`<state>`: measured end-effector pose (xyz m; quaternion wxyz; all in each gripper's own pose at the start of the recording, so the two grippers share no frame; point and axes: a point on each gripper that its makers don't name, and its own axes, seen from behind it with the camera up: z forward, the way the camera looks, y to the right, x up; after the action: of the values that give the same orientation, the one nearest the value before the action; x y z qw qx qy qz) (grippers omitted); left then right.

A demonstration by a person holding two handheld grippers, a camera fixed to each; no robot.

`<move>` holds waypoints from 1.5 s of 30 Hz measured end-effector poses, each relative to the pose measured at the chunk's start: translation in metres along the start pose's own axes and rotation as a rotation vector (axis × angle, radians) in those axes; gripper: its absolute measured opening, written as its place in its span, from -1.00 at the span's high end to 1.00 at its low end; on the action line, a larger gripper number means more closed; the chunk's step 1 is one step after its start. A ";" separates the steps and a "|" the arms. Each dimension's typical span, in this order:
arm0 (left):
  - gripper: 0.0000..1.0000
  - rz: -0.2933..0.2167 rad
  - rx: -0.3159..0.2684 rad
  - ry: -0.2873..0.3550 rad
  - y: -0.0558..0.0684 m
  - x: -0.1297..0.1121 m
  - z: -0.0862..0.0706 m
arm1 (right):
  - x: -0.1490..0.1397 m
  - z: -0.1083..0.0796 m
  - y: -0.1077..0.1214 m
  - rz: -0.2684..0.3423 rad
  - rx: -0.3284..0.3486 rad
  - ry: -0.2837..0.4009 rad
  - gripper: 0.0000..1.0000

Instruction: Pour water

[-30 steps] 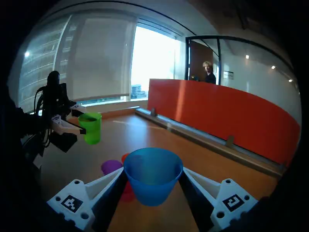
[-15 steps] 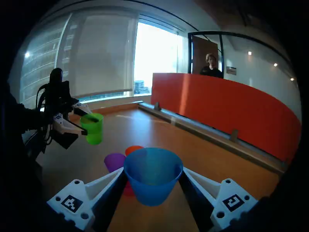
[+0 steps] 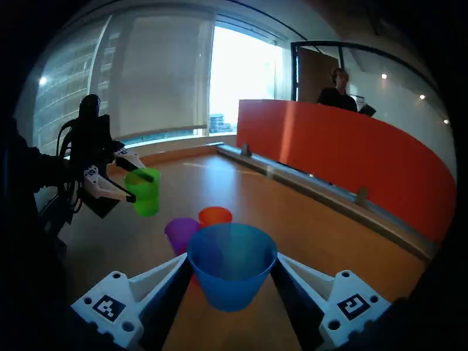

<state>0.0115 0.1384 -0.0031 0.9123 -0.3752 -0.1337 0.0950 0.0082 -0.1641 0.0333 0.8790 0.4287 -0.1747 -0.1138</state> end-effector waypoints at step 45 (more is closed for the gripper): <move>-0.67 0.036 -0.083 -0.219 0.040 -0.073 0.006 | -0.063 0.013 -0.034 -0.042 0.091 -0.153 -0.81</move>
<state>-0.0630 0.1506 -0.0401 0.8741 -0.4023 -0.2297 0.1464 -0.0562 -0.1717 0.0008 0.8402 0.4619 -0.2372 -0.1567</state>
